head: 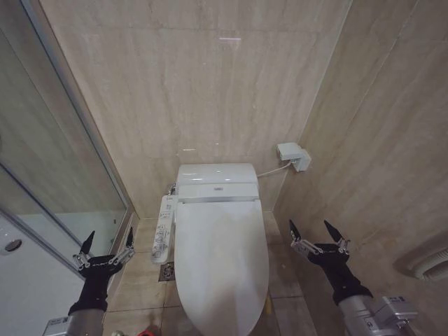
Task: Open the toilet lid, clean the toilet bowl with a toilet brush, close the toilet lid, and flush.
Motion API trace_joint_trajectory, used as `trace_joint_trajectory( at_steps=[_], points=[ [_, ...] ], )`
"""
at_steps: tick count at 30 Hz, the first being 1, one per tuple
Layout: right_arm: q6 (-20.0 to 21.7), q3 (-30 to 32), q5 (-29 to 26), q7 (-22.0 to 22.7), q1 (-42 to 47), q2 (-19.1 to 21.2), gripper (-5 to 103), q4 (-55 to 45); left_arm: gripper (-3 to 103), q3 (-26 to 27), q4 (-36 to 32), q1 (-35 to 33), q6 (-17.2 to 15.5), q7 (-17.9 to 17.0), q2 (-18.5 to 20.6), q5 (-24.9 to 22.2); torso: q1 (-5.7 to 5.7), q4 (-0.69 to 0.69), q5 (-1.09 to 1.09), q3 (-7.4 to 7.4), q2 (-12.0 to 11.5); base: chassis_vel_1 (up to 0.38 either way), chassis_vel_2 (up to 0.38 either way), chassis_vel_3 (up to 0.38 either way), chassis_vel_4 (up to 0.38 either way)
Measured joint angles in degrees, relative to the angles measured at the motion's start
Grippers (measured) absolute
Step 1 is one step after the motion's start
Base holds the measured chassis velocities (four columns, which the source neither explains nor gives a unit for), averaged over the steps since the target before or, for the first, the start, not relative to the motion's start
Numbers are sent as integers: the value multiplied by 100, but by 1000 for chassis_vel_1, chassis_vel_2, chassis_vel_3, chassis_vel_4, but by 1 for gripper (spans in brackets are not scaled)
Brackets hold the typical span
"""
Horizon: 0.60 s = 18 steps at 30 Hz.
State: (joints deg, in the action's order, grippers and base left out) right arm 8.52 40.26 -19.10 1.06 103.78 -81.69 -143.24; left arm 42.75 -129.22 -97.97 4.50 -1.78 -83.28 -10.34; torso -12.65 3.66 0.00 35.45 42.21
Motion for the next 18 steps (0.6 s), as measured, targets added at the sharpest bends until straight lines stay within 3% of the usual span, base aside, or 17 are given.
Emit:
trace_joint_trajectory(
  at_steps=[6, 8, 14, 15, 18],
  points=[
    [0, 0, 0, 0, 0, 0, 100, 0, 98, 84, 593, 379, 37, -22, 297, -326, 0, 1, -1, 0, 0, 0, 0, 0, 0],
    [0, 0, 0, 0, 0, 0, 100, 0, 94, 78, 659, 456, 60, -10, 370, -457, 0, 0, -2, 0, 0, 0, 0, 0, 0],
    [0, 0, 0, 0, 0, 0, 100, 0, 94, 92, 822, 815, 48, 58, 682, -919, 0, -1, -1, 0, 0, 0, 0, 0, 0],
    [0, 0, 0, 0, 0, 0, 100, 0, 99, 95, 881, 915, 36, 68, 749, -988, 0, 0, -1, 0, 0, 0, 0, 0, 0],
    [0, 0, 0, 0, 0, 0, 100, 0, 99, 90, 1048, 1130, 22, 80, 905, -1134, 0, 0, -1, 0, 0, 0, 0, 0, 0]
  ],
)
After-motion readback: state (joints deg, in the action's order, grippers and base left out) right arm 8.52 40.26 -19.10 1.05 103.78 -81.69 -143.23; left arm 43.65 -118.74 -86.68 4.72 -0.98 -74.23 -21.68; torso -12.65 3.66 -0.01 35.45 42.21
